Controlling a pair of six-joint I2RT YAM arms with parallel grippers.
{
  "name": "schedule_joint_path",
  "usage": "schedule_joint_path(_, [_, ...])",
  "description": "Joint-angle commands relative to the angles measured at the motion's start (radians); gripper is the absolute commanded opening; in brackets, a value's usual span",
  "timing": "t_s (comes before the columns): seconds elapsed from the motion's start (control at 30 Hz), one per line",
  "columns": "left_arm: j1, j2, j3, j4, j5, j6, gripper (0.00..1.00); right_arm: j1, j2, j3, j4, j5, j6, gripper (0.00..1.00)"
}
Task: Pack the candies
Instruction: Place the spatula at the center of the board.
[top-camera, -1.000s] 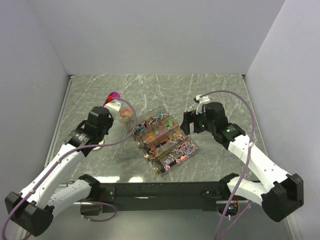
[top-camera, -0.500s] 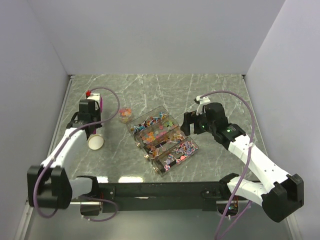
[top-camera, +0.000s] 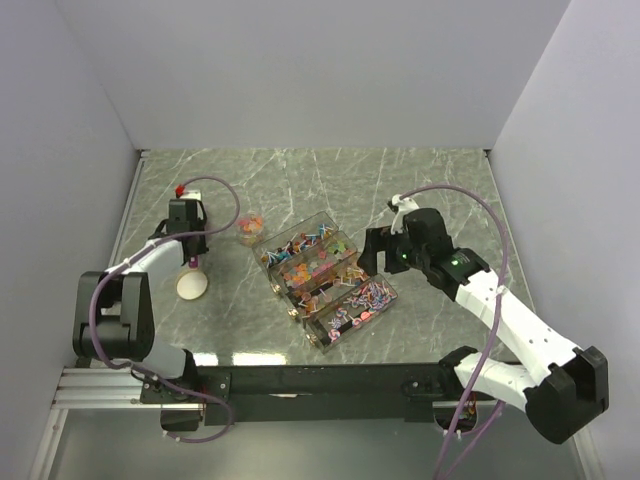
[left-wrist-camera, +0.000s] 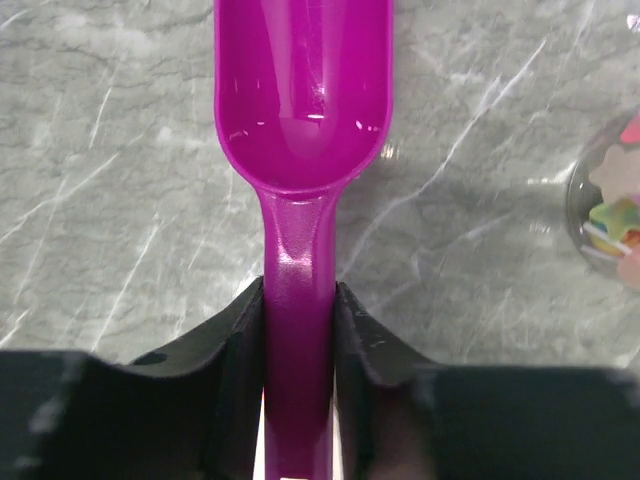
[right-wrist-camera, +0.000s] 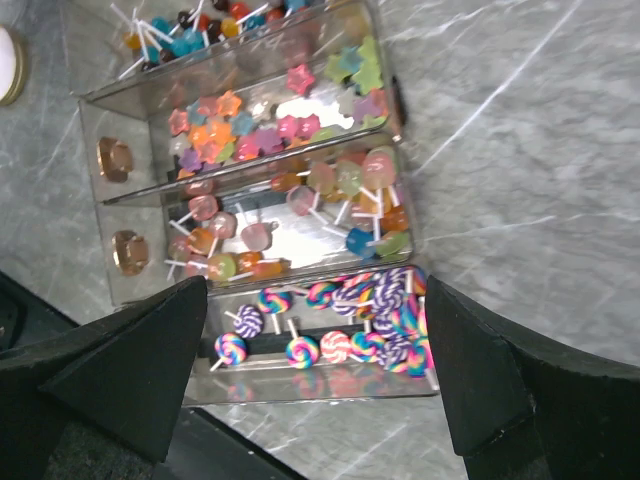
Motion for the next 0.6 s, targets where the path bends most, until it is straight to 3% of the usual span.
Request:
schedule_joint_path(0.0, [0.005, 0.015, 0.009, 0.105, -0.004, -0.003, 0.35, 0.047, 0.024, 0.007, 0.028, -0.009, 0.073, 0.95])
schedule_joint_path(0.17, [0.007, 0.053, 0.025, 0.128, 0.038, -0.016, 0.50, 0.135, 0.110, 0.062, 0.044, 0.067, 0.172, 0.95])
schedule_joint_path(0.3, [0.007, 0.033, 0.044, 0.118, 0.019, -0.041, 0.72, 0.215, 0.177, 0.105, 0.048, 0.164, 0.286, 0.94])
schedule_joint_path(0.4, [0.007, -0.034, 0.058, 0.092, -0.008, -0.069, 0.84, 0.282, 0.243, 0.136, 0.053, 0.231, 0.406, 0.94])
schedule_joint_path(0.57, [0.002, -0.195, 0.059, 0.052, -0.045, -0.098, 0.96, 0.376, 0.349, 0.191, 0.054, 0.324, 0.576, 0.91])
